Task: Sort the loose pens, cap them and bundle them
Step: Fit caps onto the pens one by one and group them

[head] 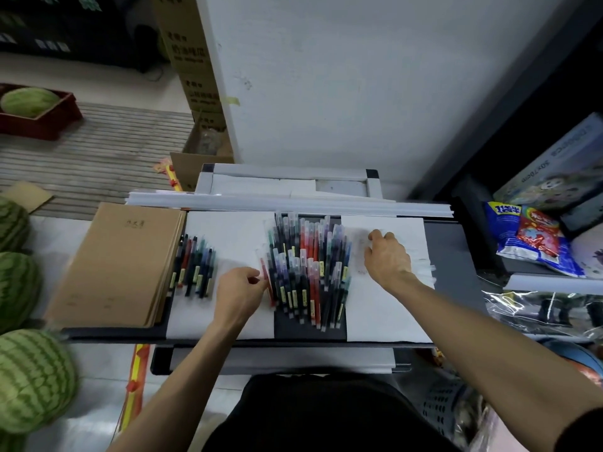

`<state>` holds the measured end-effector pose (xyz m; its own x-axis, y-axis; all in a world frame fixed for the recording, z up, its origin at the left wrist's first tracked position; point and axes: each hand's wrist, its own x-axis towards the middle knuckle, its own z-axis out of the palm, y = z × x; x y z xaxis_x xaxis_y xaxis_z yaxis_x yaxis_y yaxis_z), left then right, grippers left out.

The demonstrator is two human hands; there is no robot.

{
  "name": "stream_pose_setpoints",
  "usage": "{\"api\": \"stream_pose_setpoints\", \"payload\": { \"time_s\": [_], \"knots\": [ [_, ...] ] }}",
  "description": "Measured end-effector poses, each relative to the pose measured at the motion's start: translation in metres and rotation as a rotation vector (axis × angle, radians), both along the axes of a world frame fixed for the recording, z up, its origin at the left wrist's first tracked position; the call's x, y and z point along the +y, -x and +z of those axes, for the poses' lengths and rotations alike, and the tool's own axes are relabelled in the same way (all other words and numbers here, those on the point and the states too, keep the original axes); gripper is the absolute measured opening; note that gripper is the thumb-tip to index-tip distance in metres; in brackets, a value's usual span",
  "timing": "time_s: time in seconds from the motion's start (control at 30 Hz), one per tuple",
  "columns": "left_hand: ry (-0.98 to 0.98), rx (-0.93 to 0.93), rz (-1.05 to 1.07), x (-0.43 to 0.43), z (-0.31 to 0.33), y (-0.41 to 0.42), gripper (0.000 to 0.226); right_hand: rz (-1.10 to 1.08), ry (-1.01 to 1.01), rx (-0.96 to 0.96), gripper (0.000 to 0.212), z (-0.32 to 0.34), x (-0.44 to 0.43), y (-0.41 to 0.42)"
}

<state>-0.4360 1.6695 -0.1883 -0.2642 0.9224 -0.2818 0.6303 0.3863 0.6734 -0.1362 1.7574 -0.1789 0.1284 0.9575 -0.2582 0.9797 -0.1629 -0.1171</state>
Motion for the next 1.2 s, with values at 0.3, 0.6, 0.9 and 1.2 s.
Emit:
{"api": "stream_pose_setpoints", "payload": {
  "time_s": [0.3, 0.6, 0.9, 1.2],
  "knots": [
    [-0.032, 0.231, 0.121, -0.002, 0.007, 0.056, 0.021, 0.012, -0.146, 0.137, 0.051, 0.009, -0.014, 0.019],
    [0.074, 0.498, 0.0, 0.018, 0.005, 0.074, 0.026, 0.055, -0.161, 0.502, 0.035, 0.033, -0.061, 0.058],
    [0.076, 0.384, -0.055, 0.026, 0.02, 0.052, 0.032, -0.437, 0.137, 1.397, 0.023, 0.058, -0.076, 0.071],
    [-0.037, -0.272, -0.29, -0.01, 0.084, -0.025, 0.028, -0.509, 0.092, 1.745, 0.031, 0.075, -0.087, 0.06]
  ]
}}
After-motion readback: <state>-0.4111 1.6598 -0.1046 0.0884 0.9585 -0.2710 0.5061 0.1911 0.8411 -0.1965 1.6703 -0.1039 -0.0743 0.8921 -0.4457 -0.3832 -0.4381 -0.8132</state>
